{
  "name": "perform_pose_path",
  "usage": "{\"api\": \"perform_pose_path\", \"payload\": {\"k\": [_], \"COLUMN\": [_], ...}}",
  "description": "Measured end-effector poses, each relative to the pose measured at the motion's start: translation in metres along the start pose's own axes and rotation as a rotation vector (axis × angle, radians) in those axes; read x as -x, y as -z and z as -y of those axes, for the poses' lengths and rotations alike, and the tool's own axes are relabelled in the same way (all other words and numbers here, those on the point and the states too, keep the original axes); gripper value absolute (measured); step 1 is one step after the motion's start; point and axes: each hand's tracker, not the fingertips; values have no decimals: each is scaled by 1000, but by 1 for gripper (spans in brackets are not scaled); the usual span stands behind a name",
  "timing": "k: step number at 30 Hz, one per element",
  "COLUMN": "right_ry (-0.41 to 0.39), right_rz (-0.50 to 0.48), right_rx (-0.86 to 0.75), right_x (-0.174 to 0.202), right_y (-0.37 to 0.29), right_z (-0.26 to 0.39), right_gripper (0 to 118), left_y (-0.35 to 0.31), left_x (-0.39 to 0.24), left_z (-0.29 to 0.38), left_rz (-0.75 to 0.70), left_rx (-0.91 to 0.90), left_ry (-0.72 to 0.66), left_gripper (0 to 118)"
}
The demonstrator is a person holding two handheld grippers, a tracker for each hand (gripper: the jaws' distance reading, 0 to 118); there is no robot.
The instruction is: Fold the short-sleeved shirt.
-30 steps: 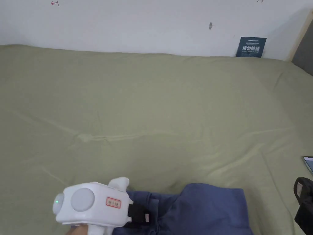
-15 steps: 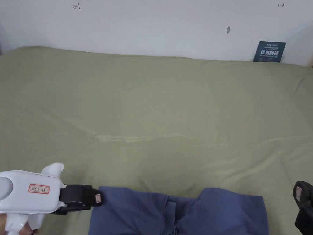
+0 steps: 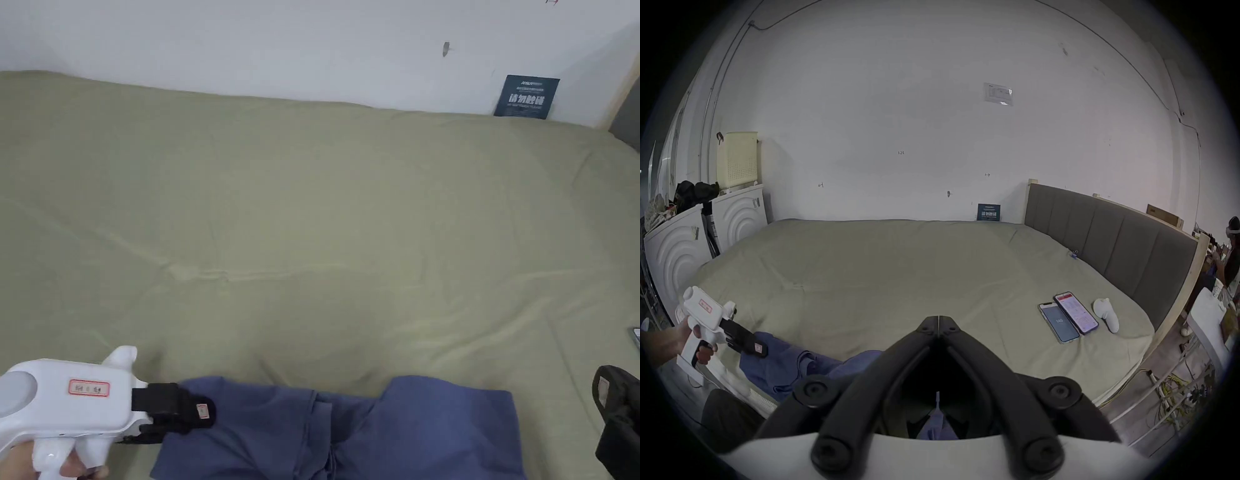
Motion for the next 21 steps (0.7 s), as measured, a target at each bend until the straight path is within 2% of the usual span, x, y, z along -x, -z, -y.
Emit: {"api": "perform_pose_path", "payload": {"k": [7,13,17,21], "right_ry": [24,27,18,6], "right_rz": [-14,-48,-63,-57], "right_rx": [-12,-34,-68,-122], "right_x": [-4,-2,3,6], "right_y": [-2,-2,-3,-11], "right_z": [1,-3,-10,-22], "right_gripper": [0,0,0,0], "left_y": [-69,-146,-136,-97], "left_x": [-10,-35,-79,-131], "left_z": [5,13,21,30], "left_rz": [-58,-265,-305,-327], "left_rx": [-163,-259,-213,-157], "left_ry": [-33,9,107,194], "left_gripper": [14,14,14,14]}}
